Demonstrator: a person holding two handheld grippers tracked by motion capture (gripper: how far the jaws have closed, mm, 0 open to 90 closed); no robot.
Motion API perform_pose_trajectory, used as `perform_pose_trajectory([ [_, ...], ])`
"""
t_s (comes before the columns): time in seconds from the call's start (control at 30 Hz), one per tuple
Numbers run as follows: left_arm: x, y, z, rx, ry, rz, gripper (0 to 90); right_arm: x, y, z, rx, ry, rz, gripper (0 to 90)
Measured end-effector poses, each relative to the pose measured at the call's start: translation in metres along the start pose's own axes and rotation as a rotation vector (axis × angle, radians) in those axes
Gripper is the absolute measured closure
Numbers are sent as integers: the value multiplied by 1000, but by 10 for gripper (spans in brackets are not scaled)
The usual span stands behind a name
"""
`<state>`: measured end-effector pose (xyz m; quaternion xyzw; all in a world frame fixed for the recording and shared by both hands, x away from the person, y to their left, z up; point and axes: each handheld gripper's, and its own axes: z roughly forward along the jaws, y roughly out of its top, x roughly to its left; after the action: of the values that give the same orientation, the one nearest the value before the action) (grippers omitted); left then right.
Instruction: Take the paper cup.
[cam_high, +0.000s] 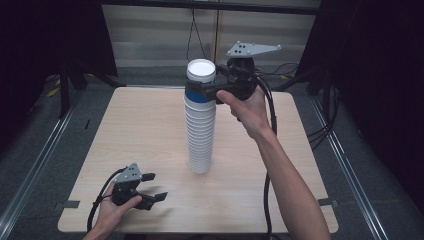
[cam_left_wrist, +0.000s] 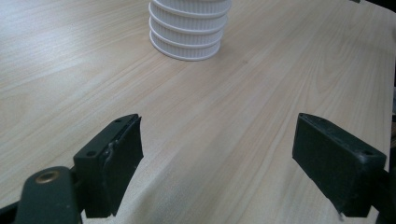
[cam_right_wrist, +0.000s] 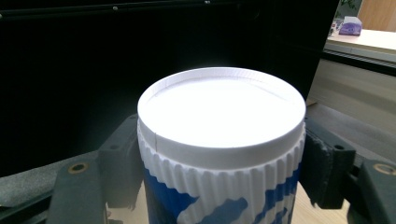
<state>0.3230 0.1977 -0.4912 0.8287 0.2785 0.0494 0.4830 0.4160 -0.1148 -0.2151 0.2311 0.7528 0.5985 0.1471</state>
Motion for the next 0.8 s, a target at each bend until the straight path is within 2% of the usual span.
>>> perform_pose_trajectory([
  [0.3, 0, 0, 0, 3, 0, 3, 159, 2, 2, -3, -55, -2, -8, 275],
  [0.7, 0, 0, 1, 4, 0, 2, 159, 0, 6, -9, -115, 21, 11, 278],
  [0.8, 0, 0, 1, 4, 1, 4, 159, 0, 7, -10, -130, 10, 13, 279],
])
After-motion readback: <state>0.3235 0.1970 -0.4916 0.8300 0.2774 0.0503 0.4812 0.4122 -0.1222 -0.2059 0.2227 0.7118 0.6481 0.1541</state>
